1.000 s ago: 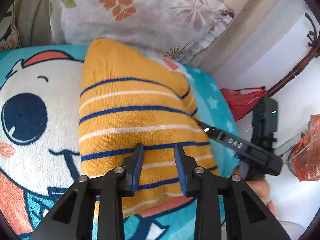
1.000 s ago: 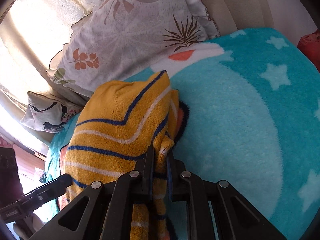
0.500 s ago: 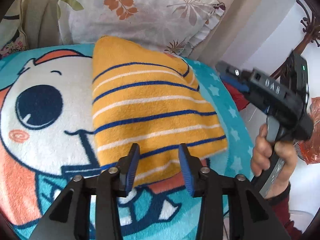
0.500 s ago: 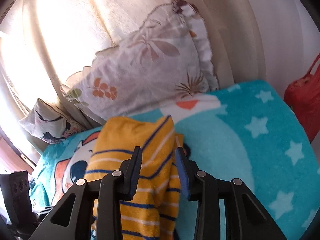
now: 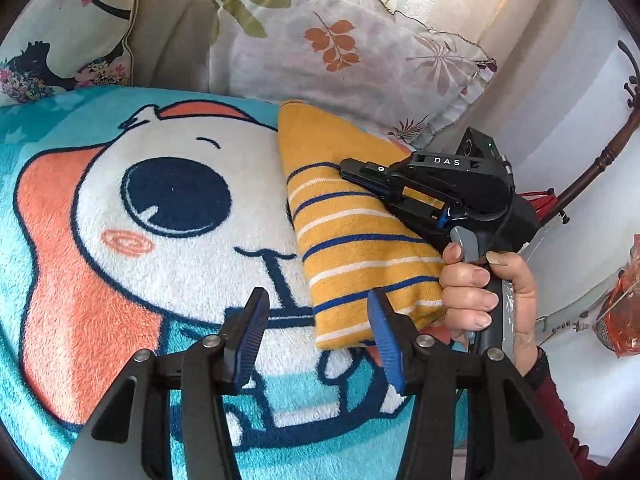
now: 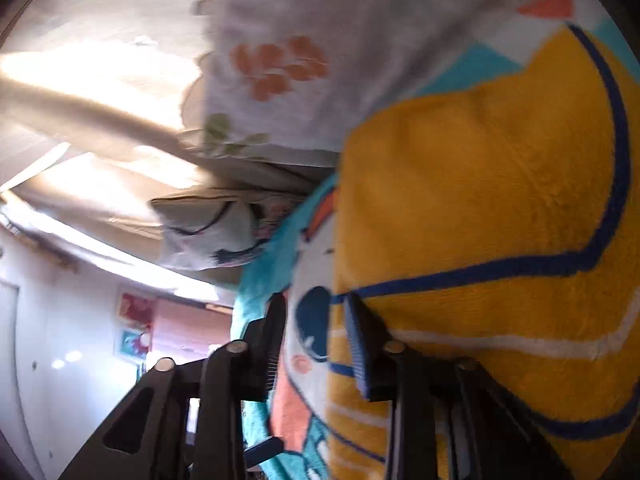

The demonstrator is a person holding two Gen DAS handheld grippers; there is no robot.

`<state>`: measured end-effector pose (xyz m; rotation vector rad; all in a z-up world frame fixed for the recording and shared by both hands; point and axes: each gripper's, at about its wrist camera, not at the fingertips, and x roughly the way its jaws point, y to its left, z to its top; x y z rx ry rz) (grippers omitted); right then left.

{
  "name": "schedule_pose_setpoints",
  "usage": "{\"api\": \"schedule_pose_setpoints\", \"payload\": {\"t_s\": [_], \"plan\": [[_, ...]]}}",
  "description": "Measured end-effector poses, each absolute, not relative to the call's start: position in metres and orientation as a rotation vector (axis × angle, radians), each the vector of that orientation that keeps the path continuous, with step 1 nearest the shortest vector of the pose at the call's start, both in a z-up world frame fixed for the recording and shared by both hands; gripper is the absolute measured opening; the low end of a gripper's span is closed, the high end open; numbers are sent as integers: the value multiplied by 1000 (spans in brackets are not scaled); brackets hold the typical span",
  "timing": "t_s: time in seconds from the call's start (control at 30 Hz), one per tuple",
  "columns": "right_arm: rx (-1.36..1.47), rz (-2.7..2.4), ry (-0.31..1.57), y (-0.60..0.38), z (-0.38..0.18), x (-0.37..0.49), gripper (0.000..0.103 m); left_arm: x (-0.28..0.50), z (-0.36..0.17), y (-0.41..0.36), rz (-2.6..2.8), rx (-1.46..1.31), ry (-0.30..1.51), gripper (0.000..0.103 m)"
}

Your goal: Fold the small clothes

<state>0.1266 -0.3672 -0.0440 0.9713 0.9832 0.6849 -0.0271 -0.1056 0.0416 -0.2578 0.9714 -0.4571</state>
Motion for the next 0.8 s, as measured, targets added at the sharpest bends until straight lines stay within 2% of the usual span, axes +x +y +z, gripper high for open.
{"api": "schedule_pose_setpoints", "payload": {"t_s": [0.2, 0.27, 0.3, 0.33, 0.37, 0.4, 0.47, 0.5, 0.67, 0.8], "plan": [[973, 666, 983, -370, -33, 126, 0, -29, 39, -94, -469, -277, 964, 50], [963, 680, 933, -371, -16, 125, 11, -30, 38, -90, -466, -278, 959, 50], [940, 671, 899, -371, -6, 122, 26, -30, 37, -88, -464, -280, 958, 50], [907, 638, 882, -372, 2, 121, 36, -31, 37, -86, -462, -283, 956, 51], [881, 598, 886, -373, 2, 122, 37, -31, 37, -84, -460, -285, 955, 51], [860, 569, 913, -371, -2, 125, 35, -31, 37, -82, -459, -287, 955, 51], [812, 525, 939, -369, -12, 130, 15, -32, 38, -79, -458, -293, 953, 51], [785, 494, 942, -371, -15, 131, 2, -33, 38, -77, -458, -293, 951, 51], [823, 382, 887, -411, -15, 126, 0, -37, 41, -66, -440, -297, 937, 53], [962, 354, 859, -452, -36, 117, 0, -37, 38, -61, -430, -308, 944, 54]]}}
